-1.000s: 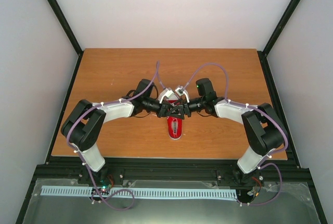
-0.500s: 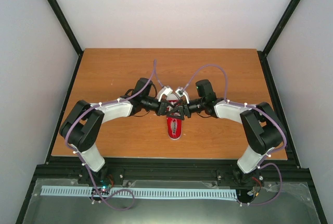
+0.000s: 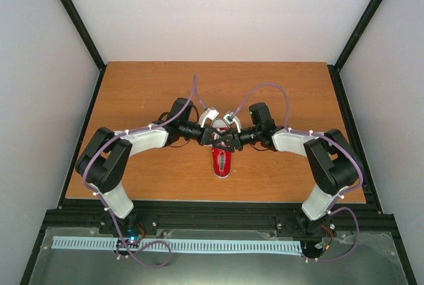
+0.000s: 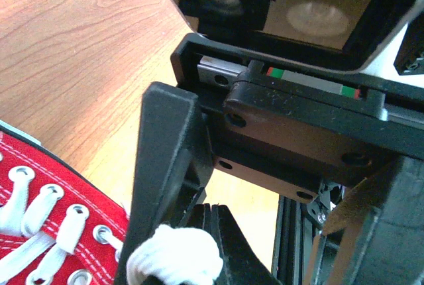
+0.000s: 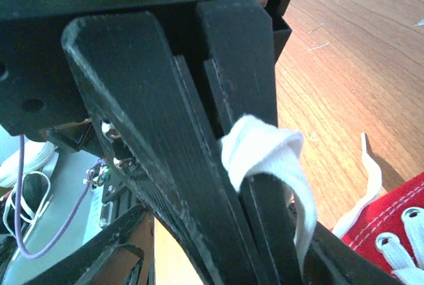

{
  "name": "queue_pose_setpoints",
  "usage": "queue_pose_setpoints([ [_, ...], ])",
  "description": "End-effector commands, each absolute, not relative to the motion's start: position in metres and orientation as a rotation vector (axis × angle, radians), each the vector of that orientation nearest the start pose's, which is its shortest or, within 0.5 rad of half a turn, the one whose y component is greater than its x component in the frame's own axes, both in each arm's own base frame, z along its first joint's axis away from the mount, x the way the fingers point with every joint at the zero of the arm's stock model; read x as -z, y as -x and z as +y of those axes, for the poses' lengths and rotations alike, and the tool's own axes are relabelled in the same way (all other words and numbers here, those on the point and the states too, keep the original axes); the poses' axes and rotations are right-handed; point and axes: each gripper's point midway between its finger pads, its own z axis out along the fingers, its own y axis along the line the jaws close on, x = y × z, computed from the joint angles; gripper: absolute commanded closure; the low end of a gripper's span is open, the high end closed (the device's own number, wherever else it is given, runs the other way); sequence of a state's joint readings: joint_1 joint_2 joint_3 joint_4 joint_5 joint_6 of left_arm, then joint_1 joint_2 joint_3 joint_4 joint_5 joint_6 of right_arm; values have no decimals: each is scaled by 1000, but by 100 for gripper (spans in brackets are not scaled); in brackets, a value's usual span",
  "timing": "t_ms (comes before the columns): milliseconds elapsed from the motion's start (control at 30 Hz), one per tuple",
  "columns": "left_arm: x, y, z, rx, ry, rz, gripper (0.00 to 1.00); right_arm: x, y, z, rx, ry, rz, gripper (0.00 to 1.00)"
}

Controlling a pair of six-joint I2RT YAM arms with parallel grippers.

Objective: Tie the shoes

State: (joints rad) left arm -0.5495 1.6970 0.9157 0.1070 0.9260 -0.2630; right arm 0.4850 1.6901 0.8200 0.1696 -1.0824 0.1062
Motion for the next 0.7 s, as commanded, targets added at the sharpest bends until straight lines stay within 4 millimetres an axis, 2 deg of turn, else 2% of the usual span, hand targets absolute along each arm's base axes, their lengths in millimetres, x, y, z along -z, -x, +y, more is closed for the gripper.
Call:
queue_pose_setpoints([
  [0,-164,-286,-335,1485,-874,2064,99,-113,-260,308,-1502,987,2036,49],
  [267,-160,-286,-334,1489,-867,2079,99,-110,-263,307,-1481,967,2047,63],
  [667,-157,-289,-335,1485,-861,2089,99,-107,-272,307,-1438,927,2060,91],
])
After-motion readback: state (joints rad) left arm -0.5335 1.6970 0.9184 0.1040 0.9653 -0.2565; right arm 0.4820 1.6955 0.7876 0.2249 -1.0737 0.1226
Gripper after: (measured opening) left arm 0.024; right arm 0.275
